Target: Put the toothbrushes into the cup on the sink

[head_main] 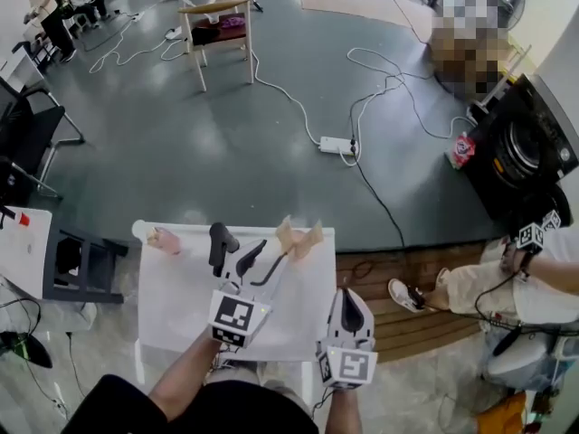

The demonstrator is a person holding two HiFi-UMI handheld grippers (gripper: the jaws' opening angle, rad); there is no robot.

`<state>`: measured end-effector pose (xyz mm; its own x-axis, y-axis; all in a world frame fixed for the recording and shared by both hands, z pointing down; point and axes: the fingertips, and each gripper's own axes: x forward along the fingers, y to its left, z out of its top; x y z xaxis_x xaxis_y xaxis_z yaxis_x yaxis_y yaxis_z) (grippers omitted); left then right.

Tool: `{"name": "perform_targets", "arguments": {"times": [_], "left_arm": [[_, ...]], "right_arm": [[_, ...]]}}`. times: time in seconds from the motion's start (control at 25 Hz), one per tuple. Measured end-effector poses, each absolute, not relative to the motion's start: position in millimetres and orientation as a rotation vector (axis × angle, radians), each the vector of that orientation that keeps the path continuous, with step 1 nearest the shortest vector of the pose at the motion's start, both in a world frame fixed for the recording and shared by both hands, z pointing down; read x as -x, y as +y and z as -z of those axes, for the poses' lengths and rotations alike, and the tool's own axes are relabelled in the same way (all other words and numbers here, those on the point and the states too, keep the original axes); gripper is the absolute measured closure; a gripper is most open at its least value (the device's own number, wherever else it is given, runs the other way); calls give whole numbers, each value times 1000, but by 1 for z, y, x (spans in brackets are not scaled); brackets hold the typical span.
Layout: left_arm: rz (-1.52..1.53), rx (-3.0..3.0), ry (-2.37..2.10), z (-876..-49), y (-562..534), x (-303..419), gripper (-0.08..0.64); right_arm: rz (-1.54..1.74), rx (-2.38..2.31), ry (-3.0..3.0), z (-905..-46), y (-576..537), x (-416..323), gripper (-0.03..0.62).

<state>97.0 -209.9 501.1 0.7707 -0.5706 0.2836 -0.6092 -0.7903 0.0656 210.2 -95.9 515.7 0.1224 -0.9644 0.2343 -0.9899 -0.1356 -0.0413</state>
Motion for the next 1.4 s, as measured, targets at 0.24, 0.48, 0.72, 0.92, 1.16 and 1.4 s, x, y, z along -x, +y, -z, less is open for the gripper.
{"name": "perform_targets", "arguments": {"times": [0.24,0.48,0.72,0.92,1.16,1.4], "left_arm": [[-325,-2814,-1015,-467,-179,-69,393],[-281,-2803,-1113,-443,-149,-37,408],[-240,-2789,-1197,-428,-113,3,431],[-219,-2763,-1272,-421,-91,30,443],[-215,-2729,-1337,-418,-66,58,483],[-224,-2696,-1394,-421,-50,78,525]], "right_arm": [[-232,-2209,-2066,-486,-84,-190,594],[-139,-2164,-2167,-458,-77,-168,594],[-88,-2107,-2245,-443,-61,-136,594],[-67,-2068,-2284,-432,-49,-116,594],[-37,-2013,-2353,-425,-36,-89,594],[-31,-1970,-2396,-424,-30,-72,594]]}}
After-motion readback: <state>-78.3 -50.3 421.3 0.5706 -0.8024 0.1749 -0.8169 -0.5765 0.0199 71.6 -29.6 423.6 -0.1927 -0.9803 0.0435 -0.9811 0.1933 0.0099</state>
